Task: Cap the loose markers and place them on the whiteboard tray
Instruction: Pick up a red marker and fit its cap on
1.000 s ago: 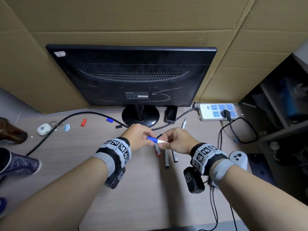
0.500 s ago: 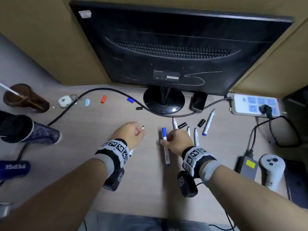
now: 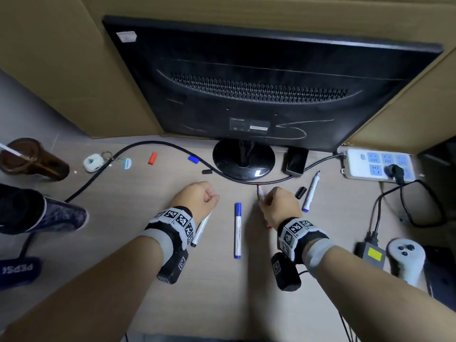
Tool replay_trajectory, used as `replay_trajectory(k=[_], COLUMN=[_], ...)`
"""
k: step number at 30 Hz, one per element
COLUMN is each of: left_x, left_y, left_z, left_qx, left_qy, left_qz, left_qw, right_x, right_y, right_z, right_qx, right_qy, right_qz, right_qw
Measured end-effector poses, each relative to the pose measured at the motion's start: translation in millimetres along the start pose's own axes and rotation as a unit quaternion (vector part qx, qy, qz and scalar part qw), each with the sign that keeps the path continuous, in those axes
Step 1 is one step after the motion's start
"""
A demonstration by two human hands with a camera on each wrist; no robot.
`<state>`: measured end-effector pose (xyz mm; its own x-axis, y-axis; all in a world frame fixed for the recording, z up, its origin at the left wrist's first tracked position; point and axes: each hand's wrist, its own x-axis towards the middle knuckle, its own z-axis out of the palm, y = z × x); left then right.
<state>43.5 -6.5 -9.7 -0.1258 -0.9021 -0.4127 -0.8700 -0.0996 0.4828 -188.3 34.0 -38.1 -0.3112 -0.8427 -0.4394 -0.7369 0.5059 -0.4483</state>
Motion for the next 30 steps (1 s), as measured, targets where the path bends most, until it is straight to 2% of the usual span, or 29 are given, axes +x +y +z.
replay_trajectory(k=[4,8,15,17,20,25,30], left_x=[21,40,57,62,75,97,112], left_y=[15,19,6,-1,-20,-62,-102], left_z=[-4,-5,-10,-15,-26,-48,-51], left_qx=[0.026,0.055,0.071,0.071,0.062,0.103,0.116], left_qy=[0.0,-0.001,-0.016,-0.003,0.056,0.155,0.069], left_qz=[0.01,0.003,-0.011,-0.021,-0.039,-0.104,-0.128], left_qw=[1.0,0.998,0.997,0.997,0.996,0.977,0.983], right_x=[6,8,13,14,16,29,30], right_y=[2,5,1,-4,-19,-51,-79], right_z=[-23,-20,-8,-6,-4,5,21], right_qx=[-0.018,-0.019,-0.013,0.005,0.076,0.084,0.093], right_qy=[-0.002,-0.025,-0.086,-0.091,-0.116,-0.174,-0.21], right_qz=[0.046,0.077,0.081,0.07,0.015,-0.057,-0.094], right_qw=[0.999,0.997,0.993,0.993,0.99,0.98,0.969])
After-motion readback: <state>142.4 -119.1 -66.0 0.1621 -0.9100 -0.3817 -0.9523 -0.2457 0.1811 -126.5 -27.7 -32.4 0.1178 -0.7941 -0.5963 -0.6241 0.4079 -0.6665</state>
